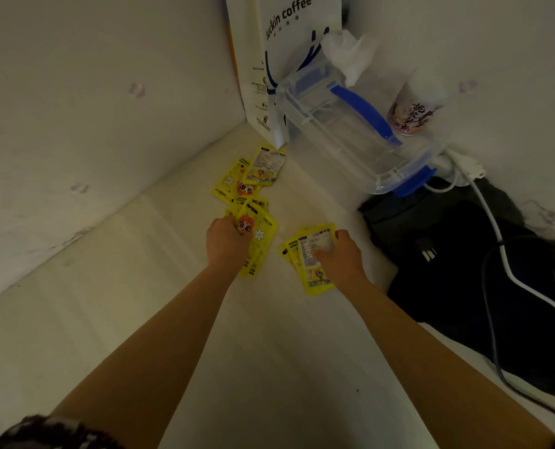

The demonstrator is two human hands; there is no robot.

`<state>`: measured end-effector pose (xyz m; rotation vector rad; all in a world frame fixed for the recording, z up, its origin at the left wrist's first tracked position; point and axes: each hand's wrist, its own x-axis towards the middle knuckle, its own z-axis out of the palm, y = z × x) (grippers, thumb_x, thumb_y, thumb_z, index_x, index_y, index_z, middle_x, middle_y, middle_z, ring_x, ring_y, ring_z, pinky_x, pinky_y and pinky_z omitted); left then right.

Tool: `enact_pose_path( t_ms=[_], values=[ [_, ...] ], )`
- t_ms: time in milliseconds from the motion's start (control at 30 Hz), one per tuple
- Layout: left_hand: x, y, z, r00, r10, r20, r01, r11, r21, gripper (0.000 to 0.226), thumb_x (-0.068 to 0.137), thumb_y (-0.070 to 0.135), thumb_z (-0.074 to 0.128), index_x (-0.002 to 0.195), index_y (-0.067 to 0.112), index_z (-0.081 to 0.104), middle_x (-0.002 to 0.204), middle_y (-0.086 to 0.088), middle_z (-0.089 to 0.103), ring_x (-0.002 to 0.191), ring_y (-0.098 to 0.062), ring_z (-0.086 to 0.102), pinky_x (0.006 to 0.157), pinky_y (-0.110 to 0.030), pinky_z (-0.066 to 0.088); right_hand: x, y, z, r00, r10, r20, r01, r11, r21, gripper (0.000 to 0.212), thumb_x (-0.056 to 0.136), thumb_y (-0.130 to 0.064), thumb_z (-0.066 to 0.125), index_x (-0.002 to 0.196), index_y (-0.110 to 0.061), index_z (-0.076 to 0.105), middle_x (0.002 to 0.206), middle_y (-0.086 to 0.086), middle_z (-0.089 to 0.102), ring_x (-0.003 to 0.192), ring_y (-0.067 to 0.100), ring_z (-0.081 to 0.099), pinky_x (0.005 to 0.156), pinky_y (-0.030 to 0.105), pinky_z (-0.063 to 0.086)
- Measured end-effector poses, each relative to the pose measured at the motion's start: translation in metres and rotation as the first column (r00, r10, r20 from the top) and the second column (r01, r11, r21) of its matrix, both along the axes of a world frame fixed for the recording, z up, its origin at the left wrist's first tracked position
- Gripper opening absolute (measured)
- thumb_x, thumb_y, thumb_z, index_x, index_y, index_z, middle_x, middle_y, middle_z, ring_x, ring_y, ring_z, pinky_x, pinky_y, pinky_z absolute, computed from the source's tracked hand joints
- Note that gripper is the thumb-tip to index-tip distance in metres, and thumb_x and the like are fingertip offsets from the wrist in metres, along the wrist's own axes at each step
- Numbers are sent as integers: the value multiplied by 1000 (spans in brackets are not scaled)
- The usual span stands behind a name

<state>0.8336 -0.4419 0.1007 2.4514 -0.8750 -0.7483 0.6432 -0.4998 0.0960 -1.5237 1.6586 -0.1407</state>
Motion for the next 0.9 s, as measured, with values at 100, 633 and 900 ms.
enact_pose_path(
  t_ms=[100,633,900],
  values=[
    [-2,4,-1,998,42,-45,-43,999,-21,18,81,22,65,77,6,58,88,-18,65,78,-33,64,64,-36,51,-5,4,1,1000,1,-9,-1,1000,-6,46,88,-16,64,128,-5,45,127,14,48,90,24,55,41,12,31],
    [-5,26,12,944,242,-224,-261,964,-57,10,82,13,70,78,8,63,57,1,53,47,-7,50,41,-20,35,-16,18,18,995,31,100,-27,999,-41,26,91,-10,59,112,1,49,104,6,52,69,11,47,39,5,37],
    [-5,52,12,918,266,-294,-294,954,-56,10,82,16,70,82,8,65,68,-8,65,30,0,49,41,-20,34,-25,34,38,993,13,119,-6,998,-64,14,91,-7,58,97,-5,46,97,5,47,59,2,40,38,1,34]
  ],
)
